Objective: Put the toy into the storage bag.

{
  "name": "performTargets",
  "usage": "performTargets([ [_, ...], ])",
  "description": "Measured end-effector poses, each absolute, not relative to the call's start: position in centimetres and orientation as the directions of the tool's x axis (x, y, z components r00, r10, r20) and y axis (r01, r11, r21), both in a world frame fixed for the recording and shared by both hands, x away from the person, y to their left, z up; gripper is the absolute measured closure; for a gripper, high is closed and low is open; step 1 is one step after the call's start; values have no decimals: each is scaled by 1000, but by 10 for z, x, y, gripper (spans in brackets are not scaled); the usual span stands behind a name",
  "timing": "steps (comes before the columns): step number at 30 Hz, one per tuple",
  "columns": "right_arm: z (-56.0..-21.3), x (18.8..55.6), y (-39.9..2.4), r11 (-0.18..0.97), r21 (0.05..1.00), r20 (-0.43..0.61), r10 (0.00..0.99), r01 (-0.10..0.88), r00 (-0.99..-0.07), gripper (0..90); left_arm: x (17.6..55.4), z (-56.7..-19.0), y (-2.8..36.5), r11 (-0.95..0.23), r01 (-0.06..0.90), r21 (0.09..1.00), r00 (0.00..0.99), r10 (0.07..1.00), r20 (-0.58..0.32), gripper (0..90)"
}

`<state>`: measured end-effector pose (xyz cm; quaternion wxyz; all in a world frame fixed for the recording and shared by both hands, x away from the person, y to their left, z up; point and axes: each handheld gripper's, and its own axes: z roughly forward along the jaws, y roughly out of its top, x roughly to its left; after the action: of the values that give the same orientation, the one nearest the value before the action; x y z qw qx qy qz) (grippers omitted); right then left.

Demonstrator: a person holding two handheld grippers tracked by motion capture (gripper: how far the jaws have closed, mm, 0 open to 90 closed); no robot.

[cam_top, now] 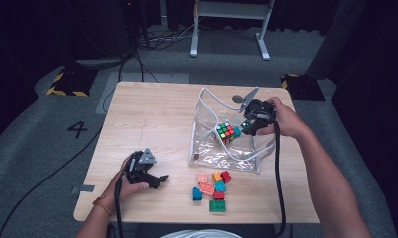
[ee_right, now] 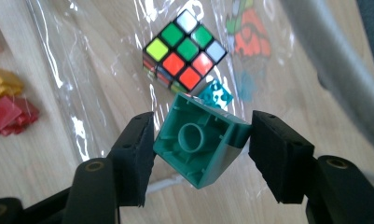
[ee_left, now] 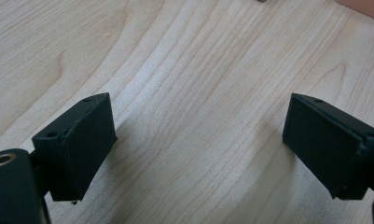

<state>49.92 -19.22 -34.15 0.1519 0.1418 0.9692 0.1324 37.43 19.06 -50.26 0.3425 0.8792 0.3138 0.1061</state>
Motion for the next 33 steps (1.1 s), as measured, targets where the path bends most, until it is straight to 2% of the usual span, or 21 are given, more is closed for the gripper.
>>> performTargets([
  [7,-345,500,-210,937,230,-259,321,264,-911,416,374,-503,191,-569,479,669,781,624,-28,95],
  [13,-345,499,-221,933,223,-248,335,283,-909,415,374,-503,191,-569,478,669,781,624,-27,95],
  [19,-348,496,-220,943,197,-279,317,269,-906,412,374,-503,191,-569,480,668,780,625,-29,95],
  [27,-345,492,-221,932,254,-272,326,260,-905,385,374,-502,191,-570,478,668,781,624,-27,95],
  [33,-337,485,-229,890,384,-254,356,244,-899,355,374,-502,191,-569,480,668,781,624,-30,95],
])
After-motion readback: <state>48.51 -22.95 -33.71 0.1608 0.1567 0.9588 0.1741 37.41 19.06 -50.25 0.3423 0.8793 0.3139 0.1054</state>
